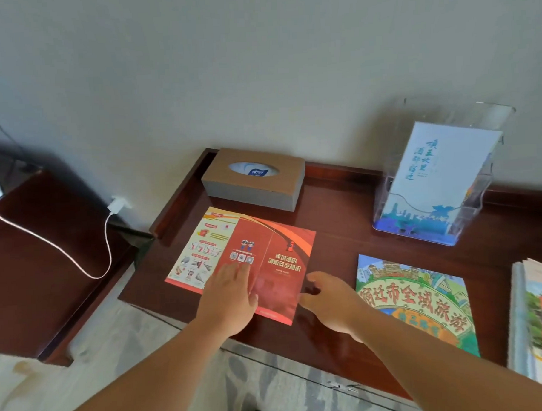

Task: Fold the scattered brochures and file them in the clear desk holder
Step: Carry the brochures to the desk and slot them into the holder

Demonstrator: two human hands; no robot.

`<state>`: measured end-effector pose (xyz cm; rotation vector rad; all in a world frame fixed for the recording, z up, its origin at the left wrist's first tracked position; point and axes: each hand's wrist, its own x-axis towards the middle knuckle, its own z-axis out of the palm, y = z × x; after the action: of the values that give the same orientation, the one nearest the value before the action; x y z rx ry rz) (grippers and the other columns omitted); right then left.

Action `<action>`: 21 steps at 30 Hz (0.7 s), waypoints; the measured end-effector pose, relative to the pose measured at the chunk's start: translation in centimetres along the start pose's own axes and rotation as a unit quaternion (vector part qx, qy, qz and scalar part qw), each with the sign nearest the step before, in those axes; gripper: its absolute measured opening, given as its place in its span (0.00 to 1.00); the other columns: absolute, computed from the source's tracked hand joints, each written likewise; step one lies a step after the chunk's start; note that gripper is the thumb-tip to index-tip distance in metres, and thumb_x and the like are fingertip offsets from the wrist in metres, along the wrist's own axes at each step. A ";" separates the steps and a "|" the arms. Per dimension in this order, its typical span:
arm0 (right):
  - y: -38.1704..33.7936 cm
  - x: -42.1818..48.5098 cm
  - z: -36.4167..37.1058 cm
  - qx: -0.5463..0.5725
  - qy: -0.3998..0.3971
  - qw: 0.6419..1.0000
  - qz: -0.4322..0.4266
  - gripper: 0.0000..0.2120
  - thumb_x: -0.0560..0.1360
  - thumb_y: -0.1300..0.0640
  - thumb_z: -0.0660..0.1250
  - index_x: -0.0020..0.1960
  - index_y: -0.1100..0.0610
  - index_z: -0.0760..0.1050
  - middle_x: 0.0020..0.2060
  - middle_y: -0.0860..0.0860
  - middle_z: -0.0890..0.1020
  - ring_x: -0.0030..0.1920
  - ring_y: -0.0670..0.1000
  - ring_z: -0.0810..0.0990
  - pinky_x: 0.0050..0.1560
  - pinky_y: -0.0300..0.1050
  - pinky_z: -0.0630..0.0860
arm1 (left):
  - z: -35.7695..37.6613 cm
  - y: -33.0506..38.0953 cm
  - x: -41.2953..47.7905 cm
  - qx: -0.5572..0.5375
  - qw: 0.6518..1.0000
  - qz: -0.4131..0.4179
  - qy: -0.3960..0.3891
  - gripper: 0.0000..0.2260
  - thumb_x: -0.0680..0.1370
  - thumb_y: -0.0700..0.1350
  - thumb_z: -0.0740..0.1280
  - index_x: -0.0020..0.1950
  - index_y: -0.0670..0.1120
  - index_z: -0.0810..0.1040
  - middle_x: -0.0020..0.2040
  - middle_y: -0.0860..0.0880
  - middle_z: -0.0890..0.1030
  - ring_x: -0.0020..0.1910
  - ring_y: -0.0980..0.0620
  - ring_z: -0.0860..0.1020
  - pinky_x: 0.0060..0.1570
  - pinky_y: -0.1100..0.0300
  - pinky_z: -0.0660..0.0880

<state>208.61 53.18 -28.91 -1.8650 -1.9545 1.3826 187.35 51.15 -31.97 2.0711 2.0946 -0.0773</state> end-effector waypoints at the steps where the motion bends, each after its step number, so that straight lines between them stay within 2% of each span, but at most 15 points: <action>1: -0.6 0.6 0.6 0.060 0.017 0.998 0.026 0.16 0.76 0.50 0.67 0.62 0.52 0.75 0.56 0.48 0.80 0.53 0.51 0.78 0.50 0.43 0.72 | 0.4 -0.4 0.3 0.001 1.000 0.013 -0.003 0.28 0.79 0.56 0.60 0.76 0.47 0.58 0.73 0.48 0.66 0.72 0.46 0.64 0.71 0.50 0.63; 4: -2.4 2.5 1.6 0.242 0.091 0.957 0.130 0.11 0.75 0.51 0.67 0.53 0.56 0.75 0.45 0.53 0.80 0.42 0.53 0.77 0.46 0.47 0.74 | 1.7 -1.1 0.5 -0.006 0.999 0.025 -0.034 0.30 0.80 0.58 0.58 0.77 0.49 0.53 0.78 0.44 0.58 0.77 0.43 0.56 0.75 0.46 0.56; 7: -3.7 4.1 2.0 0.340 0.117 0.905 0.228 0.12 0.75 0.48 0.66 0.50 0.56 0.75 0.44 0.59 0.79 0.43 0.57 0.80 0.49 0.50 0.77 | 2.7 -1.4 0.3 -0.005 0.999 0.037 -0.035 0.30 0.79 0.59 0.56 0.78 0.50 0.51 0.79 0.43 0.54 0.78 0.42 0.52 0.74 0.44 0.53; 8: -4.0 4.4 2.2 0.357 0.118 0.892 0.249 0.13 0.75 0.47 0.67 0.50 0.57 0.76 0.42 0.60 0.79 0.40 0.56 0.79 0.44 0.49 0.77 | 2.8 -1.6 0.2 -0.006 0.999 0.043 -0.032 0.31 0.79 0.60 0.56 0.78 0.50 0.51 0.79 0.43 0.54 0.78 0.42 0.53 0.74 0.44 0.54; 10: -4.0 4.7 2.4 0.362 0.119 0.886 0.265 0.15 0.74 0.49 0.67 0.52 0.61 0.79 0.36 0.57 0.76 0.30 0.51 0.70 0.32 0.44 0.67 | 2.8 -1.6 0.0 -0.009 0.999 0.049 -0.021 0.31 0.79 0.61 0.56 0.77 0.49 0.51 0.79 0.43 0.56 0.77 0.42 0.55 0.73 0.45 0.56; 11: -4.0 5.0 2.5 0.364 0.128 0.882 0.271 0.15 0.74 0.50 0.66 0.52 0.61 0.80 0.35 0.55 0.75 0.29 0.50 0.67 0.31 0.44 0.65 | 2.8 -1.8 0.1 -0.008 0.998 0.054 -0.016 0.31 0.79 0.61 0.55 0.77 0.49 0.51 0.78 0.43 0.57 0.77 0.42 0.56 0.72 0.45 0.57; 14: -4.3 5.8 2.8 0.394 0.153 0.856 0.297 0.13 0.73 0.51 0.67 0.52 0.59 0.79 0.38 0.54 0.74 0.30 0.50 0.66 0.31 0.43 0.67 | 2.7 -2.2 0.4 -0.006 0.998 0.060 -0.005 0.30 0.79 0.61 0.53 0.77 0.49 0.51 0.77 0.44 0.60 0.75 0.43 0.59 0.70 0.45 0.61; 16: -4.4 6.2 2.9 0.399 0.159 0.848 0.311 0.15 0.73 0.51 0.67 0.55 0.59 0.78 0.47 0.55 0.77 0.34 0.52 0.71 0.33 0.44 0.70 | 2.6 -2.3 0.5 -0.004 0.998 0.063 0.002 0.30 0.79 0.62 0.53 0.77 0.49 0.52 0.76 0.45 0.62 0.74 0.44 0.61 0.68 0.46 0.63; 18: -4.2 6.5 2.9 0.395 0.170 0.845 0.317 0.13 0.73 0.51 0.68 0.52 0.59 0.77 0.55 0.56 0.80 0.42 0.54 0.76 0.43 0.47 0.75 | 2.5 -2.4 0.5 -0.010 0.998 0.061 0.003 0.30 0.79 0.62 0.53 0.77 0.49 0.53 0.75 0.45 0.63 0.73 0.44 0.63 0.67 0.46 0.65; 19: -4.2 6.7 2.8 0.396 0.174 0.845 0.315 0.10 0.73 0.52 0.68 0.49 0.58 0.77 0.54 0.57 0.81 0.44 0.54 0.78 0.49 0.49 0.77 | 2.5 -2.4 0.5 -0.013 0.998 0.061 0.005 0.30 0.79 0.62 0.53 0.76 0.49 0.54 0.74 0.46 0.64 0.72 0.45 0.64 0.66 0.46 0.65; 20: -4.1 6.9 2.6 0.402 0.175 0.845 0.307 0.09 0.72 0.53 0.69 0.48 0.58 0.77 0.52 0.57 0.83 0.44 0.54 0.80 0.50 0.49 0.77 | 2.4 -2.5 0.5 -0.013 0.998 0.062 0.008 0.30 0.79 0.62 0.53 0.76 0.49 0.54 0.73 0.46 0.65 0.71 0.45 0.65 0.65 0.46 0.66; 21: -4.1 7.0 2.5 0.411 0.174 0.844 0.297 0.09 0.72 0.54 0.69 0.49 0.58 0.78 0.49 0.57 0.84 0.44 0.54 0.82 0.47 0.47 0.78 | 2.4 -2.5 0.6 -0.013 0.998 0.063 0.011 0.29 0.79 0.62 0.53 0.76 0.49 0.55 0.72 0.47 0.66 0.69 0.46 0.66 0.64 0.47 0.67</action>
<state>202.33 58.40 -31.18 -2.0599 -0.4419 1.5005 185.05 51.31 -34.64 2.1911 1.9606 -0.0093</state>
